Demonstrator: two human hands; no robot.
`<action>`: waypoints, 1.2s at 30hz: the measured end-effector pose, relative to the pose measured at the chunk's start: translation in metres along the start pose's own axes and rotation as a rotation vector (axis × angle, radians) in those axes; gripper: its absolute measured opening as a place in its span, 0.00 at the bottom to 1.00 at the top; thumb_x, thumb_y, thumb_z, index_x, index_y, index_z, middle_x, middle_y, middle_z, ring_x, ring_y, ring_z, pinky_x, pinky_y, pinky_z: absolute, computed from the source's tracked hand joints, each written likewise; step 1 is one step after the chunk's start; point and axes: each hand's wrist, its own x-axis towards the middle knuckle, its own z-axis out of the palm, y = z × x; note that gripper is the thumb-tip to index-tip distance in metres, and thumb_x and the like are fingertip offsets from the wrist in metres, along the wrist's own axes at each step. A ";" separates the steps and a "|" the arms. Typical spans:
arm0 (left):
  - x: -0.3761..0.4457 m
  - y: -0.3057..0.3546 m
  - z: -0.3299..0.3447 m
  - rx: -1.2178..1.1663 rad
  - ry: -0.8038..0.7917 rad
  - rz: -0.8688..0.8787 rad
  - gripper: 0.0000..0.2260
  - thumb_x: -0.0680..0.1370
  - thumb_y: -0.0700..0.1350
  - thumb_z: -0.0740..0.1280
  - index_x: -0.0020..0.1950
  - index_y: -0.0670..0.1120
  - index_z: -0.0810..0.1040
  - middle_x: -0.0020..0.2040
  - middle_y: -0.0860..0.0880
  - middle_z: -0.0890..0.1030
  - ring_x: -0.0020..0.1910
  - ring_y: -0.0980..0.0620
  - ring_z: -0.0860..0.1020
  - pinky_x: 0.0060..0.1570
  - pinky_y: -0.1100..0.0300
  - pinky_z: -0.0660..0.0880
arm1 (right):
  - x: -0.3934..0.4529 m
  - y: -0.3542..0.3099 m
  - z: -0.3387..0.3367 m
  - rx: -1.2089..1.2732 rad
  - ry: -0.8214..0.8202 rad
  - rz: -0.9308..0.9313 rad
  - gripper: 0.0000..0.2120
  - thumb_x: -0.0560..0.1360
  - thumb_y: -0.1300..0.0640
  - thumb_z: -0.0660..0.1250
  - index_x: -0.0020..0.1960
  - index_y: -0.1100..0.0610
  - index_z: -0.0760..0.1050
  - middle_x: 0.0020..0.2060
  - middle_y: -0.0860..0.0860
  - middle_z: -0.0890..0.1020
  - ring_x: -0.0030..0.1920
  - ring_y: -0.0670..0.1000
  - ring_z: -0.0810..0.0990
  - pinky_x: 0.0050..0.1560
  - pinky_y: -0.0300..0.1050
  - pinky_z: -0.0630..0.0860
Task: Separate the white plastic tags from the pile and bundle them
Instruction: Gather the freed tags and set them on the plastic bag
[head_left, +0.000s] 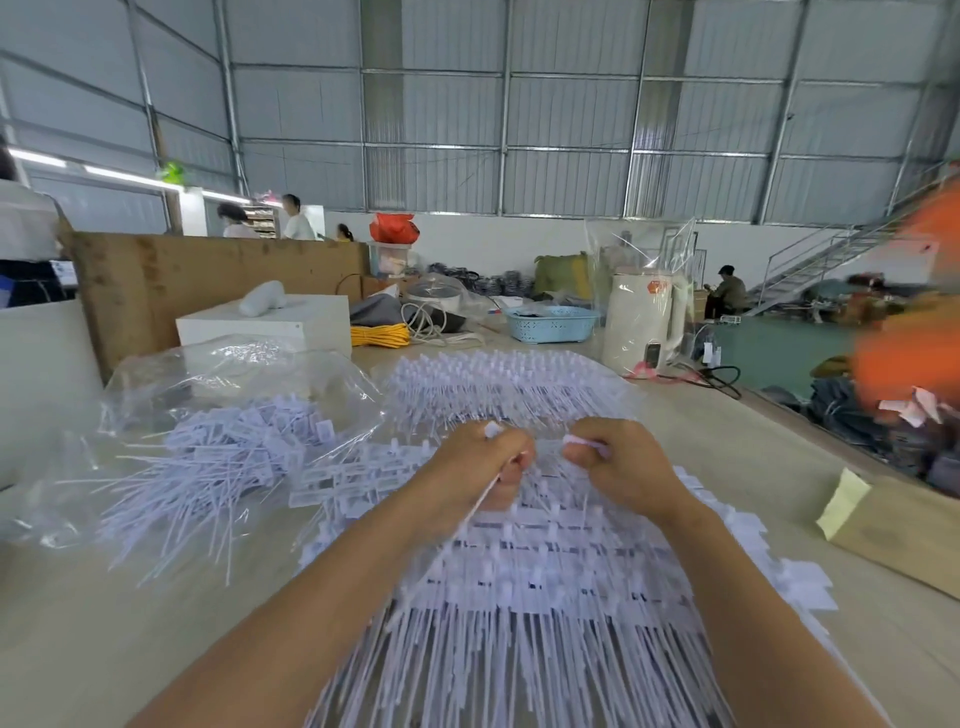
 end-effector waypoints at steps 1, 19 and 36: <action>0.001 0.001 -0.004 -0.094 -0.029 -0.014 0.18 0.77 0.39 0.63 0.27 0.47 0.73 0.22 0.52 0.65 0.20 0.55 0.60 0.21 0.68 0.58 | 0.000 0.000 -0.003 0.150 0.037 0.032 0.17 0.76 0.61 0.67 0.29 0.54 0.71 0.26 0.45 0.68 0.29 0.42 0.66 0.34 0.41 0.62; 0.003 -0.008 -0.011 -0.205 0.000 -0.086 0.28 0.73 0.66 0.58 0.47 0.43 0.82 0.37 0.43 0.80 0.33 0.50 0.76 0.33 0.60 0.72 | -0.002 -0.041 0.006 0.616 -0.329 0.052 0.17 0.73 0.69 0.67 0.52 0.49 0.81 0.48 0.50 0.81 0.43 0.47 0.80 0.43 0.38 0.76; -0.001 -0.004 -0.010 0.040 0.164 0.115 0.15 0.78 0.38 0.64 0.31 0.44 0.72 0.21 0.51 0.70 0.17 0.55 0.64 0.19 0.68 0.60 | -0.001 -0.037 0.026 0.181 -0.095 -0.246 0.11 0.76 0.66 0.65 0.39 0.56 0.81 0.29 0.42 0.79 0.30 0.44 0.74 0.34 0.39 0.70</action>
